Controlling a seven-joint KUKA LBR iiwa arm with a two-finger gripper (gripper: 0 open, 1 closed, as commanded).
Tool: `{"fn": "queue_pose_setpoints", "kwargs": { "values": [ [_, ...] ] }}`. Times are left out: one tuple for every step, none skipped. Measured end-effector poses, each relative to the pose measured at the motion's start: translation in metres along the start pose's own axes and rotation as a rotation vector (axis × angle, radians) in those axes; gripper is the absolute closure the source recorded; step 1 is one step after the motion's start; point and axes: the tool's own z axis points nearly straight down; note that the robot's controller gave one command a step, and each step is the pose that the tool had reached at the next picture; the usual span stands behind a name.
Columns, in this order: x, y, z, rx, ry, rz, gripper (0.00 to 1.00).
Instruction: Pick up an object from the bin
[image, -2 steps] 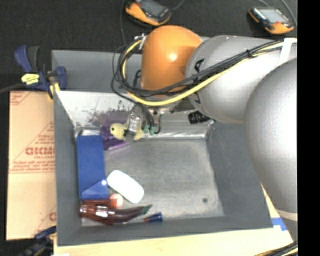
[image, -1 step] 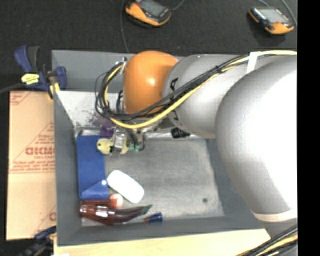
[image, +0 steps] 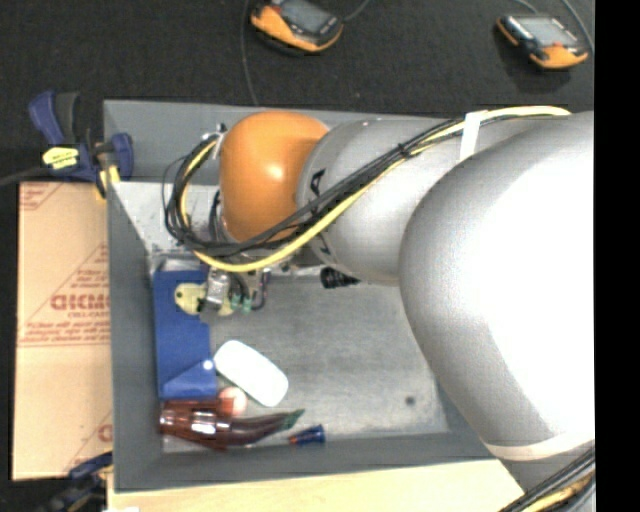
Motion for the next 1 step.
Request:
{"fn": "queue_pose_setpoints", "kwargs": {
  "values": [
    [0.0009,-0.0124,0.0502,-0.004,-0.007,-0.008,1.0]
  ]
}}
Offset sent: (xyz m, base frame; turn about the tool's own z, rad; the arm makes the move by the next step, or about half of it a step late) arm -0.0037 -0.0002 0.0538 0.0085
